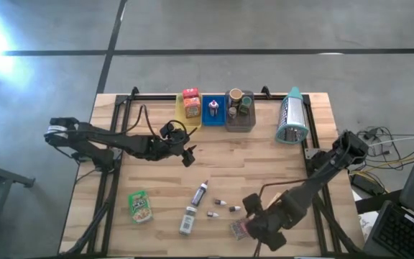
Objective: Pick & Place Kitchen Items
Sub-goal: Put the red seasoning can into the black bin
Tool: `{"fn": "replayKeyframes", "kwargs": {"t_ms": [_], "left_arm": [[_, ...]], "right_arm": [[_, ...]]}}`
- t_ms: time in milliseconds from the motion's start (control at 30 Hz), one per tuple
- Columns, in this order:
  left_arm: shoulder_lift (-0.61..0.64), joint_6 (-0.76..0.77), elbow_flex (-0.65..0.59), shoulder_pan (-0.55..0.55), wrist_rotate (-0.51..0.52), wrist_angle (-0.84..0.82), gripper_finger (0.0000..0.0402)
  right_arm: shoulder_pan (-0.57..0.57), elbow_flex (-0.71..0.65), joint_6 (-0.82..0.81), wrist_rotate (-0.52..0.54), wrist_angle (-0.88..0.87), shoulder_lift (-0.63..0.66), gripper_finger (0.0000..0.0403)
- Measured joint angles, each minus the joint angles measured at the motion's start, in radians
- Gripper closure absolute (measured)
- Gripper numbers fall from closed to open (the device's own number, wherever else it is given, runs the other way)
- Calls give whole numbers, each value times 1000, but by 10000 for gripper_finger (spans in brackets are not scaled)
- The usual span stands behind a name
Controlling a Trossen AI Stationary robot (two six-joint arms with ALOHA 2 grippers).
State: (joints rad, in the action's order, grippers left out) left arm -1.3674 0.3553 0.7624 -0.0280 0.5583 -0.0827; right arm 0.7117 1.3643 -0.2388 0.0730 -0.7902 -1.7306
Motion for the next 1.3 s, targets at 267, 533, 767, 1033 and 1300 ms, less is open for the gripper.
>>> {"fn": "replayKeyframes", "kwargs": {"t_ms": [267,533,767,1033,1300], "left_arm": [[0,0,0,0,0,0,128],[0,0,0,0,0,0,128],[0,0,0,0,0,-1,128],[0,0,0,0,0,0,128],[0,0,0,0,0,-1,128]], "right_arm": [[-1,-7,-19,33,50,-1,73],[-1,-28,-90,123,82,-5,31],[-3,-69,-109,113,97,-6,19],[-8,-87,-119,109,132,-6,19],[-7,-128,-147,90,155,-6,19]]}}
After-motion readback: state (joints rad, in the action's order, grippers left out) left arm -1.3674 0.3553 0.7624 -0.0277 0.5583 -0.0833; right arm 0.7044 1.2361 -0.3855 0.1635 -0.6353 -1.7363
